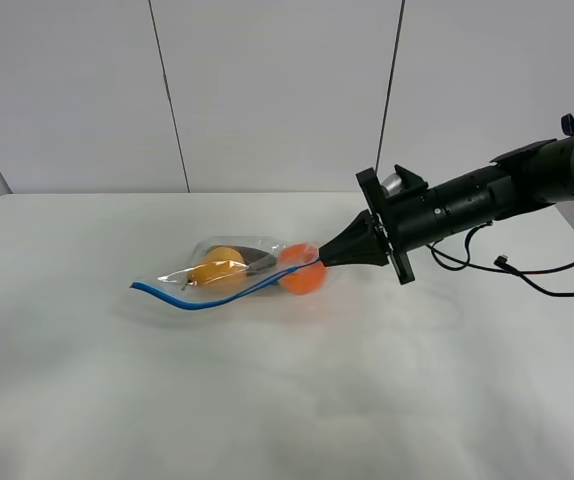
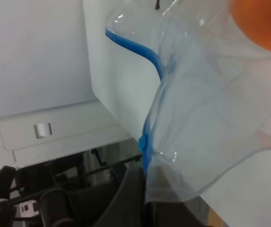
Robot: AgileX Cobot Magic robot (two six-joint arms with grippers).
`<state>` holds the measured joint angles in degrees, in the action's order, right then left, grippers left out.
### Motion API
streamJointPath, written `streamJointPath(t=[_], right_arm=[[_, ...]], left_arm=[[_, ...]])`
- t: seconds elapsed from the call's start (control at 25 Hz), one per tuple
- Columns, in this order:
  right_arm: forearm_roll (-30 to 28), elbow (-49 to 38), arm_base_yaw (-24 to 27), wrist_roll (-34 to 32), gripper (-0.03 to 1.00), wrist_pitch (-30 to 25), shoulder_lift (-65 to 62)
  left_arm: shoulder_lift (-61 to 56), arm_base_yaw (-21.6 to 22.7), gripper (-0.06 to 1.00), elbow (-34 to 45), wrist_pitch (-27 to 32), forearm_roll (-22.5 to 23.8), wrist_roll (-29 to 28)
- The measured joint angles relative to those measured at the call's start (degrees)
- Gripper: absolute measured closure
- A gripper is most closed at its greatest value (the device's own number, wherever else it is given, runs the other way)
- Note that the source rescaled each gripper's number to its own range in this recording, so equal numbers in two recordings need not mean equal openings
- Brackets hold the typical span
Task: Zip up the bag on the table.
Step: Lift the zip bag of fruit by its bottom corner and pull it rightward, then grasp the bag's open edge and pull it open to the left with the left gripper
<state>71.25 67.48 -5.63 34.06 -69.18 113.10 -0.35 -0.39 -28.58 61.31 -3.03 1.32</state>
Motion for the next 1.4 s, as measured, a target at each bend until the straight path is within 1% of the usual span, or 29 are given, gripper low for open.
streamJointPath(t=[0.16, 0.48, 0.56, 0.64, 0.76, 0.88, 1.0, 1.08, 1.16, 1.24, 1.32, 1.4], right_arm=[[-0.90, 0.00, 0.00, 0.00, 0.97, 0.00, 0.00], [-0.91, 0.00, 0.00, 0.00, 0.97, 0.00, 0.00], [-0.91, 0.00, 0.00, 0.00, 0.97, 0.00, 0.00], [-0.96, 0.00, 0.00, 0.00, 0.97, 0.00, 0.00], [-0.96, 0.00, 0.00, 0.00, 0.97, 0.00, 0.00], [-0.96, 0.00, 0.00, 0.00, 0.97, 0.00, 0.00], [-0.96, 0.00, 0.00, 0.00, 0.97, 0.00, 0.00], [-0.96, 0.00, 0.00, 0.00, 0.97, 0.00, 0.00], [-0.96, 0.00, 0.00, 0.00, 0.97, 0.00, 0.00], [-0.96, 0.00, 0.00, 0.00, 0.97, 0.00, 0.00], [-0.96, 0.00, 0.00, 0.00, 0.97, 0.00, 0.00], [-0.96, 0.00, 0.00, 0.00, 0.97, 0.00, 0.00]], left_arm=[[0.00, 0.00, -0.06, 0.00, 0.00, 0.00, 0.00], [0.00, 0.00, -0.06, 0.00, -0.06, 0.00, 0.00], [0.41, 0.00, -0.06, -0.71, -1.00, 0.00, -0.38], [2.75, 0.00, -0.06, -2.71, -3.46, 0.00, -0.90], [11.11, 0.00, -0.06, -8.38, -6.90, -0.31, -1.32], [22.55, 0.00, -0.06, -14.64, -7.52, -0.70, -1.32], [34.19, 0.00, -0.06, -21.11, -7.71, -0.75, 0.73], [41.10, 0.00, -0.06, -24.75, -7.78, -0.75, 4.72], [47.66, 0.00, -0.06, -27.85, -8.15, -0.75, 10.48], [52.78, 0.00, -0.06, -30.22, -8.78, -0.75, 18.99], [56.73, -0.08, -0.06, -31.30, -9.83, -1.08, 28.66], [59.85, -0.62, -0.04, -31.44, -11.45, -2.45, 39.03]])
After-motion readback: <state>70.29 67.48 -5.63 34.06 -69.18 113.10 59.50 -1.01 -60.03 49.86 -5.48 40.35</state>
